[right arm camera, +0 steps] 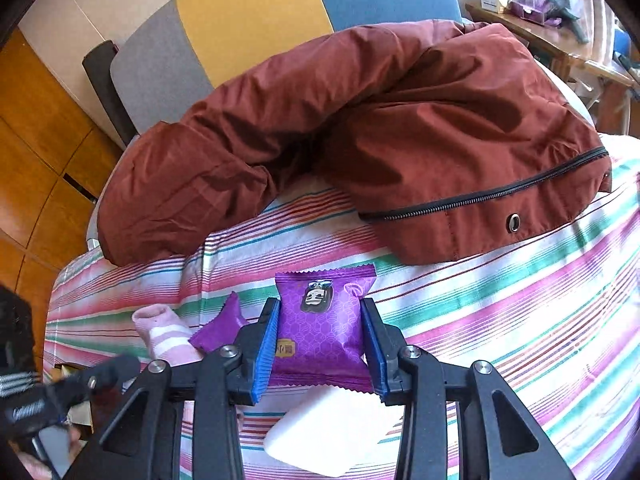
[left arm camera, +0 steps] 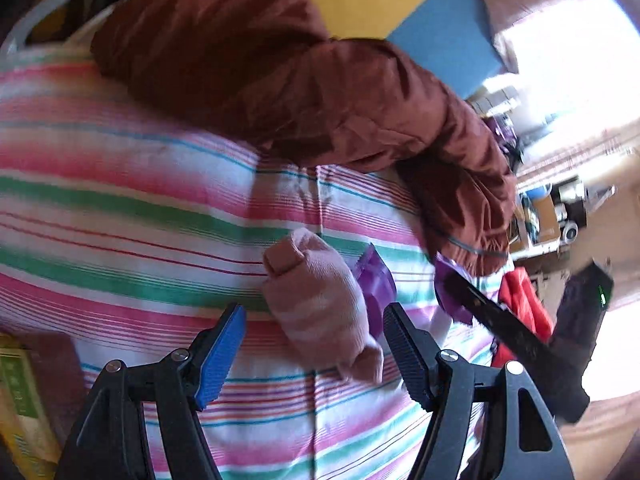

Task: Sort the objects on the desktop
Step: 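Grasp the purple snack packet with the right gripper while the left gripper grasps the pink sock, then carry the pink sock and purple packet into the gold tray and release both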

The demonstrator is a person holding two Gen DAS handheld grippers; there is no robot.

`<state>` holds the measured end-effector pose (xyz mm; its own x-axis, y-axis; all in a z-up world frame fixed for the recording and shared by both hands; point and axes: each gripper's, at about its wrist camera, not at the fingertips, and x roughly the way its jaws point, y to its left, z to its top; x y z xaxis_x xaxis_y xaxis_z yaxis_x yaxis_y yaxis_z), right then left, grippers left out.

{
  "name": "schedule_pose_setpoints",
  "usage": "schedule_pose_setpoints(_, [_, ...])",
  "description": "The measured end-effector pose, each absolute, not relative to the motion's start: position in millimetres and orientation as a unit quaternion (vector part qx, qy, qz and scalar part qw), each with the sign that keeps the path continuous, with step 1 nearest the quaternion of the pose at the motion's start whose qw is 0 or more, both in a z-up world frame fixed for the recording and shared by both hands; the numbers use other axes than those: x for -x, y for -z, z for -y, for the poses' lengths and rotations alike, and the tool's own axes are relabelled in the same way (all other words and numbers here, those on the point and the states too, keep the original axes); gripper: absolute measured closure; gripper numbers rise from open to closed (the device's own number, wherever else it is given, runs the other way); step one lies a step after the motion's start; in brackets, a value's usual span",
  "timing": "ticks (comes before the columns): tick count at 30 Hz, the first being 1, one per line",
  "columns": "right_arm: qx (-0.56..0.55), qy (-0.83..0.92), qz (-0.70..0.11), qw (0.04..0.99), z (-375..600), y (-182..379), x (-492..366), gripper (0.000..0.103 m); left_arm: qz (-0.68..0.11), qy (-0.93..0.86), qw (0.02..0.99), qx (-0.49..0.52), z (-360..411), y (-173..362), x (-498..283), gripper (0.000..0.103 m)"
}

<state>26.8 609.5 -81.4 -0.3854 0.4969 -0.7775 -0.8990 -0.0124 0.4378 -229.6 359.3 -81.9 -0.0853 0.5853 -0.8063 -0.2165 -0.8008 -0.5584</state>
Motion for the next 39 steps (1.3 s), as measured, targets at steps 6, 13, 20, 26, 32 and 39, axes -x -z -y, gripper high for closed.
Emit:
schedule_pose_setpoints(6, [0.202,-0.688,-0.465,0.520,-612,74,-20,0.063,0.162,-0.711,0.266,0.630,-378,103,232,0.040])
schedule_pose_setpoints(13, [0.197,-0.693,-0.458,0.522,-611,66,-22,0.063,0.130,-0.736,0.276,0.605,-376,101,221,0.067])
schedule_pose_setpoints(20, [0.211,-0.695,-0.454,0.516,-602,66,-1,0.063,0.068,-0.771,0.303,0.556,-363,64,194,0.067])
schedule_pose_setpoints(26, [0.222,-0.706,-0.447,0.502,-583,55,27,0.063,0.039,-0.791,0.320,0.520,-339,23,165,0.067])
schedule_pose_setpoints(32, [0.228,-0.718,-0.433,0.494,-555,38,49,0.063,0.010,-0.818,0.324,0.476,-306,-13,131,0.067])
schedule_pose_setpoints(39, [0.224,-0.726,-0.433,0.485,-516,26,70,0.063,-0.008,-0.848,0.319,0.423,-264,-46,94,0.067])
